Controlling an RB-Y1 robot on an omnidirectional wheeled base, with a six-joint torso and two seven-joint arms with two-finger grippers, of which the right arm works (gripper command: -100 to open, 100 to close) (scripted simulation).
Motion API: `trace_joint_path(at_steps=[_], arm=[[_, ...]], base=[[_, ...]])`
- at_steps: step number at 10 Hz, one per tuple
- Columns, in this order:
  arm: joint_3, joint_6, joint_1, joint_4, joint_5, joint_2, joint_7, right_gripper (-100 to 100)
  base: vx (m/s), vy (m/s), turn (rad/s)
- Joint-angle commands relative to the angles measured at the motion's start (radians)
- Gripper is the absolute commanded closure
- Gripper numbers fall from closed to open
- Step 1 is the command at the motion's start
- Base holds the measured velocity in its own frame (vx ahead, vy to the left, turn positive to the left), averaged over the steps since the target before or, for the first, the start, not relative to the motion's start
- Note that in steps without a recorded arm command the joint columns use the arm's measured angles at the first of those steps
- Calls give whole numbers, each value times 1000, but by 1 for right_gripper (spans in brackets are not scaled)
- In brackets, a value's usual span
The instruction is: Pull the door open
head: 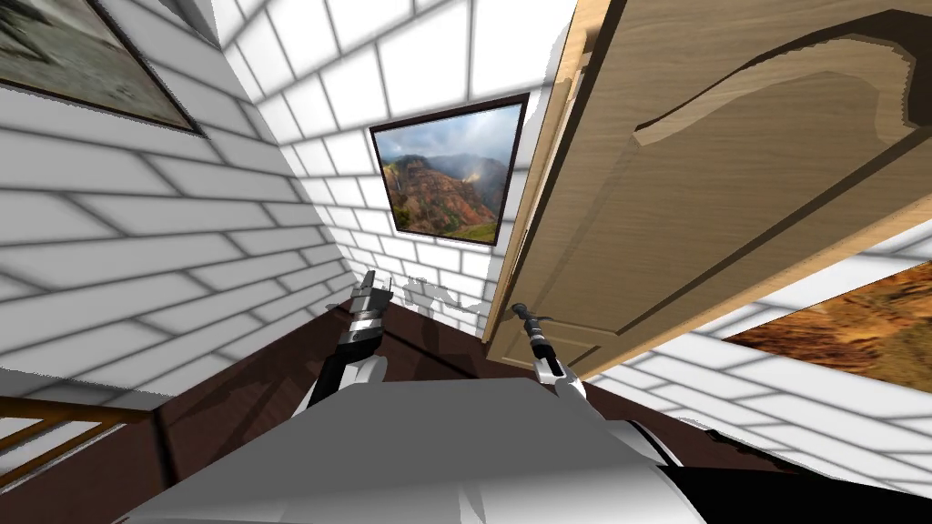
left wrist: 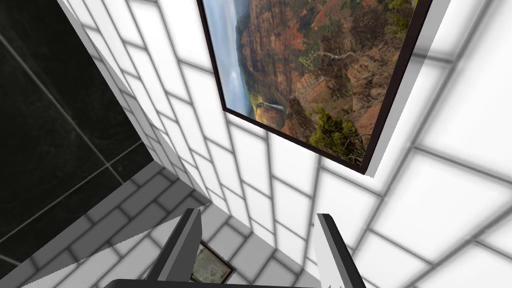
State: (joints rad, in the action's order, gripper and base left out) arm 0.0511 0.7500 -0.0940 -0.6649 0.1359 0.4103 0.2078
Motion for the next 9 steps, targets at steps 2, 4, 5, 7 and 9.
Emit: trace_joint_path(at_steps=[2,4,5,7,9], arm=[[-3,7,-2,4,-10,5,10,100],[-21,16,9,-1,-15,12,27,100],[-30,24,14,-3,-19,19,37,100],[-56,47,30,-10,-30,38,66,100],[-86,73,47,-19,-43,60,99,100]], base=[[-223,-54,134],[-123,-23,51],[-240,-47,126],[-267,-86,116],[-251,-81,109]])
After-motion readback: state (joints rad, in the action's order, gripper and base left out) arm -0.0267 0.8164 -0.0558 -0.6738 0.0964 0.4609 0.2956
